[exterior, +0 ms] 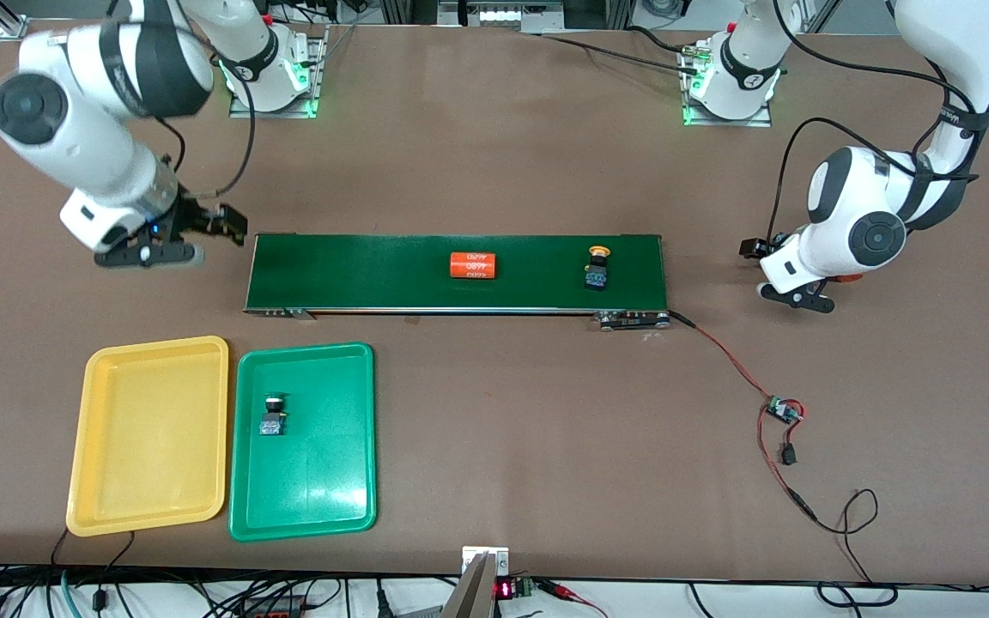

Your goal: Sort buttons by color to trays

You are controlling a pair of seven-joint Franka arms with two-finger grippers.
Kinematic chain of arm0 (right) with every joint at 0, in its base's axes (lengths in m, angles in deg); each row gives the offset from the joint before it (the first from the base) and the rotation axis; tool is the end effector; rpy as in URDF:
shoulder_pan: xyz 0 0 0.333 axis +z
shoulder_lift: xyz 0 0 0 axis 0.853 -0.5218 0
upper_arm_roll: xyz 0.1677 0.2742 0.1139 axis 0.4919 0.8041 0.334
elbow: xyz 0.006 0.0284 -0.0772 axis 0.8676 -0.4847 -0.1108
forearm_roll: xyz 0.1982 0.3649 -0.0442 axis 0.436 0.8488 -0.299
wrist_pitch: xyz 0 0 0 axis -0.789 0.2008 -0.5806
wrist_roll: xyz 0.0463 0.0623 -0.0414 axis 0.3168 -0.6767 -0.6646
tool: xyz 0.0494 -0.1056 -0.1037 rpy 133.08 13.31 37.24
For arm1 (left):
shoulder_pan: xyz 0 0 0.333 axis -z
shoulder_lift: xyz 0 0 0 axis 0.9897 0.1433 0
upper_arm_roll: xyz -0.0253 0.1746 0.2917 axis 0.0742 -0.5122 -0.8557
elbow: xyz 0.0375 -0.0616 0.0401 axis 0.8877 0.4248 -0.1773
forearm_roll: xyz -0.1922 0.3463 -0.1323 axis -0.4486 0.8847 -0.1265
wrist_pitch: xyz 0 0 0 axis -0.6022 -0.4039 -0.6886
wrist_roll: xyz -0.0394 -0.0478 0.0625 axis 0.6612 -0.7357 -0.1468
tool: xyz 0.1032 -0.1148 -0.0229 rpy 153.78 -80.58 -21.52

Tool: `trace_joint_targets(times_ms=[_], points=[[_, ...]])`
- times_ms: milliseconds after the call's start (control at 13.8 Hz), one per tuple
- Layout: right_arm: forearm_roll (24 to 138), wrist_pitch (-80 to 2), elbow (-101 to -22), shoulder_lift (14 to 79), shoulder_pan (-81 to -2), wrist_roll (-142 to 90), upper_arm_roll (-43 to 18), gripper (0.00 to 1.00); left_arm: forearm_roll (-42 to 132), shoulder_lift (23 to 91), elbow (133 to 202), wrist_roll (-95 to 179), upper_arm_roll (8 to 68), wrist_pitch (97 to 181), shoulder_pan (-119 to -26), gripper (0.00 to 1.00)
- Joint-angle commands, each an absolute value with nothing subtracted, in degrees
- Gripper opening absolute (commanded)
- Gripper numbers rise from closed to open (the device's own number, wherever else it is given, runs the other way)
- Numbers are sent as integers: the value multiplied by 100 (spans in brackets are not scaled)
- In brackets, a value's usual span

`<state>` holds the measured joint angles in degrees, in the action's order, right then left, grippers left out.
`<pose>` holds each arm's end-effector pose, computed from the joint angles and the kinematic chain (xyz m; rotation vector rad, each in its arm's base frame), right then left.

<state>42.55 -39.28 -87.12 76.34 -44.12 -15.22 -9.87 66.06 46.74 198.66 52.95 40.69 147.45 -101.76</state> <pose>0.5170 0.1003 0.3981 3.1097 0.1688 -0.0729 0.4971 0.0008 0.1750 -3.0373 0.3750 0.5218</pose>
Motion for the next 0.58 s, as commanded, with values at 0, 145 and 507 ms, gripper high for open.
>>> trace_joint_targets(times_ms=[0,145,507], points=[[4335,-4072,-9021,7814,-4124,-1378,-983,100,6762,4514,20031,5559,4096,14723,-10338,100],[4327,-4011,-9021,7805,-4140,-1280,-983,100,6762,4497,20093,5858,4026,14732,-10487,100],[4327,-3887,-8960,7796,-4211,-1350,-1035,100,6754,4514,20496,6018,3894,15038,-10505,100]])
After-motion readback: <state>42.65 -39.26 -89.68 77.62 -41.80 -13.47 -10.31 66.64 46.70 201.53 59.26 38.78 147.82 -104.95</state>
